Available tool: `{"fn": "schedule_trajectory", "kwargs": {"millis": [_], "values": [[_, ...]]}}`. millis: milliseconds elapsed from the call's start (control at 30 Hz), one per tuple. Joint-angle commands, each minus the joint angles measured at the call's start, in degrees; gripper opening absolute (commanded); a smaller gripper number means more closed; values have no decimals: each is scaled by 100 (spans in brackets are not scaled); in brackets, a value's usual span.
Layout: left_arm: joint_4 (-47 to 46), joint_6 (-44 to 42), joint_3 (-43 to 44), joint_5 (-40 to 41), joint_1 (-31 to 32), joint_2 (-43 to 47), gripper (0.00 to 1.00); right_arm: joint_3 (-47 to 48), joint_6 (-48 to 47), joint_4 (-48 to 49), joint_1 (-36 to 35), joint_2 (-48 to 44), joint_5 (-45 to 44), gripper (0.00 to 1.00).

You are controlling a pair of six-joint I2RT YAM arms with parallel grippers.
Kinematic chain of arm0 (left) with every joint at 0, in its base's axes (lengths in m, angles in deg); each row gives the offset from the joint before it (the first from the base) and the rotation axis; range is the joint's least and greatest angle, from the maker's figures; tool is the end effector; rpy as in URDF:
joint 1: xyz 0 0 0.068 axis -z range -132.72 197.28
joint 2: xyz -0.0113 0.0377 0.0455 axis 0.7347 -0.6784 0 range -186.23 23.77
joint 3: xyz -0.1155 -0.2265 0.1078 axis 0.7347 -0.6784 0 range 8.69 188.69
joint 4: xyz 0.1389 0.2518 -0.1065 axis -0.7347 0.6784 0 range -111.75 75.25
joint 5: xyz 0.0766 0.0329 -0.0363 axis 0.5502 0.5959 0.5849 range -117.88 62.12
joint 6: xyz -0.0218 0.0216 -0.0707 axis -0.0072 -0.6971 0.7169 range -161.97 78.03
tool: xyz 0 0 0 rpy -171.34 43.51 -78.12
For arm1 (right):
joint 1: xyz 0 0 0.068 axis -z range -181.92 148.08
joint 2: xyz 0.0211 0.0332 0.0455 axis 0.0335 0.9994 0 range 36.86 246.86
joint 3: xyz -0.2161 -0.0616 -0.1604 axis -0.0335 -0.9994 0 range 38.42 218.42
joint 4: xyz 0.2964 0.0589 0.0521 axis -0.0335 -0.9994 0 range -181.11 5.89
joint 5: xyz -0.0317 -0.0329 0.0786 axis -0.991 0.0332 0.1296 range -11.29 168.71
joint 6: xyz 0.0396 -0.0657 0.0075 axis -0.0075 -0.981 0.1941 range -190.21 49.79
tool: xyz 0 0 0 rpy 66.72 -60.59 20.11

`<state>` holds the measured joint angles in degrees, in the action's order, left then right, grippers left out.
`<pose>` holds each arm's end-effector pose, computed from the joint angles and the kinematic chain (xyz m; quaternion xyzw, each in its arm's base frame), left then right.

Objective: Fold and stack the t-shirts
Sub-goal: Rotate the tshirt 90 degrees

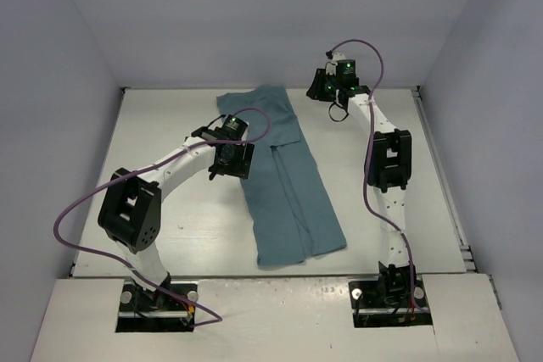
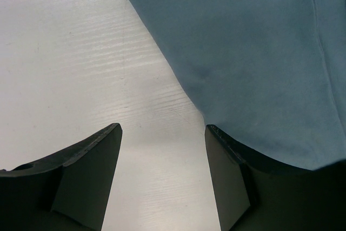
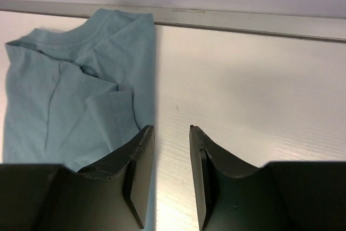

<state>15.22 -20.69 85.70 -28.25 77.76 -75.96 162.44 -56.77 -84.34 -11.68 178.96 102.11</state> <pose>0.3694 -0.2180 0.1989 0.0782 0.9620 -0.1169 0.2339 0.6414 0.1367 0.2019 -0.0931 0.7972 0.2763 0.5287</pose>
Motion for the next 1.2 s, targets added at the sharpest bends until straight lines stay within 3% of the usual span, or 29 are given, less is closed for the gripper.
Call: {"fn": "schedule_trajectory", "kwargs": {"millis": [0, 767, 1167], "values": [[-138, -44, 24, 72, 37, 392, 60, 279, 396, 383, -183, -1, 603, 28], [-131, -27, -181, 90, 28, 521, 60, 539, -334, 515, -830, 665, 73, 30], [-136, -1, -267, 72, 37, 605, 61, 266, -753, 507, -1017, 441, -505, 37]]}}
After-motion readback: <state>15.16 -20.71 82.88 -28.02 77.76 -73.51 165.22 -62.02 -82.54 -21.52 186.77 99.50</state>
